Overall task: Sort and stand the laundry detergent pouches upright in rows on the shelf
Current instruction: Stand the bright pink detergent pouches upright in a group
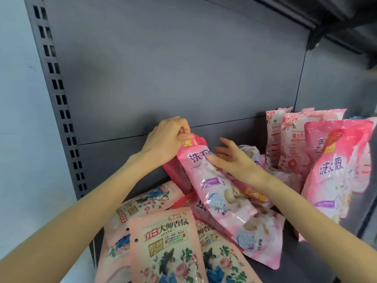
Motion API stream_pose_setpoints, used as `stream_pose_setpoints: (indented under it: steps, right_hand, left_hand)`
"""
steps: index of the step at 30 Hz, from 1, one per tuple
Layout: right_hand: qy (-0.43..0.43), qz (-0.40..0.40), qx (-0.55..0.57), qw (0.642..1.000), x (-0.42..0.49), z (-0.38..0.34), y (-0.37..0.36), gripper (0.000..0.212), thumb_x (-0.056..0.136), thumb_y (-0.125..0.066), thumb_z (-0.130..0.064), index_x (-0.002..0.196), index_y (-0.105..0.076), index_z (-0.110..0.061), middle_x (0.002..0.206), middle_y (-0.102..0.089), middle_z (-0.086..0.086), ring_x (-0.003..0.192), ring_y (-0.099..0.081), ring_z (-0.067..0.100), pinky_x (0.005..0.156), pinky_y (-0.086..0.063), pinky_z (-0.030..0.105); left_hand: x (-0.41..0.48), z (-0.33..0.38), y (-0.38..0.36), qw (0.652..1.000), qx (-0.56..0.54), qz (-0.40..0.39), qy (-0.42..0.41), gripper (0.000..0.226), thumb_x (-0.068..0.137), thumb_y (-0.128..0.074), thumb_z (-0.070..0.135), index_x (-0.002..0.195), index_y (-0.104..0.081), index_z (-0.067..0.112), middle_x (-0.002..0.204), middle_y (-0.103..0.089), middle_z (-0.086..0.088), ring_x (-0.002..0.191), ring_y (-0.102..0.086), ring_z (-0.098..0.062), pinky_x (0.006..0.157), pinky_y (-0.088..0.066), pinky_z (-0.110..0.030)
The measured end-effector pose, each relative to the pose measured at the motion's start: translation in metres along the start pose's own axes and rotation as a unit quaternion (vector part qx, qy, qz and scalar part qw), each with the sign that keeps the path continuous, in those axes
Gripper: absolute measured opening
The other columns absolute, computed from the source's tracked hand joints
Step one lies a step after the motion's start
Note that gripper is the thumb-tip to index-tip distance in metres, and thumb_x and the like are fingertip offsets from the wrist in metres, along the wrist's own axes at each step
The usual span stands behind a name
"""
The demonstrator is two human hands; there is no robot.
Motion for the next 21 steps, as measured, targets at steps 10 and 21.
stream_pose_setpoints:
  steps: [10, 21]
  right_hand:
    - [0.030, 0.008, 0.266, 0.964, -0.005, -0.037, 0.006, 0.039, 0.071, -0.067, -0.024, 0.106, -0.063, -0.008, 0.100, -0.072, 0.009, 0.084, -0.070, 0.019, 0.072, -0.058, 0.029]
    - [0.078, 0.066, 0.328, 0.939, -0.001, -0.030, 0.004, 0.015, 0.073, -0.067, -0.008, 0.088, -0.066, -0.009, 0.082, -0.074, 0.007, 0.071, -0.070, 0.018, 0.064, -0.058, 0.029]
  left_hand:
    - [0.024, 0.028, 0.043, 0.993, -0.035, 0.088, -0.071, 0.013, 0.085, -0.064, 0.025, 0.078, -0.058, 0.017, 0.079, -0.052, 0.012, 0.079, -0.054, -0.012, 0.081, -0.048, -0.039]
    - [0.003, -0.022, 0.009, 0.908, -0.405, 0.037, 0.101, 0.031, 0.078, -0.071, 0.017, 0.104, -0.056, 0.020, 0.090, -0.070, 0.001, 0.079, -0.068, -0.007, 0.066, -0.056, -0.027]
Point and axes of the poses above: each hand's wrist, its own x-axis towards the middle knuckle, its own y-axis out of the back of the hand, z = x × y, the point moved 8 cm from there along x, towards the middle knuckle
